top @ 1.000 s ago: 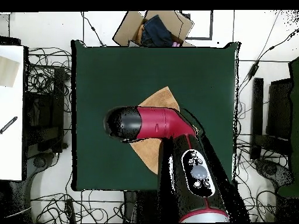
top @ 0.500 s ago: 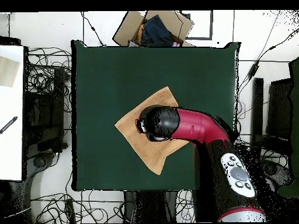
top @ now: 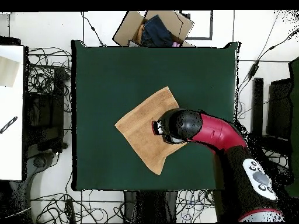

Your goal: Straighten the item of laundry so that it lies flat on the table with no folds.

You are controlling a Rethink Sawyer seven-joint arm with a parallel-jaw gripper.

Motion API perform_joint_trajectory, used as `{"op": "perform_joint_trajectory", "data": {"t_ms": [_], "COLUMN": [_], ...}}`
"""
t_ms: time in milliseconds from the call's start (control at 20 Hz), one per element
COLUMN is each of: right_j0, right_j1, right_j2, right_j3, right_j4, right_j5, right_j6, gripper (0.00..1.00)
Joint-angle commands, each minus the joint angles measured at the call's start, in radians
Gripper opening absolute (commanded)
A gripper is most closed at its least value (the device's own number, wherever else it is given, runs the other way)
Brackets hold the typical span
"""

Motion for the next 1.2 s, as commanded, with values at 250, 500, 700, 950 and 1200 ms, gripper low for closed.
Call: {"op": "perform_joint_trajectory", "data": {"t_ms": [250, 500, 700, 950, 1200], "right_j0": [0.051, 0.086, 0.094, 0.067, 0.027], "right_j1": [0.052, 0.066, 0.12, 0.171, 0.192], "right_j2": [0.076, 0.032, 0.011, 0.011, 0.015], "right_j3": [0.099, 0.12, 0.101, 0.08, 0.045], "right_j4": [-0.06, -0.086, -0.1, -0.108, -0.131], "right_j5": [-0.208, -0.29, -0.346, -0.368, -0.328], "right_j6": [0.092, 0.14, 0.14, 0.106, 0.054], "gripper": [1.0, 1.0, 1.0, 1.0, 1.0]}}
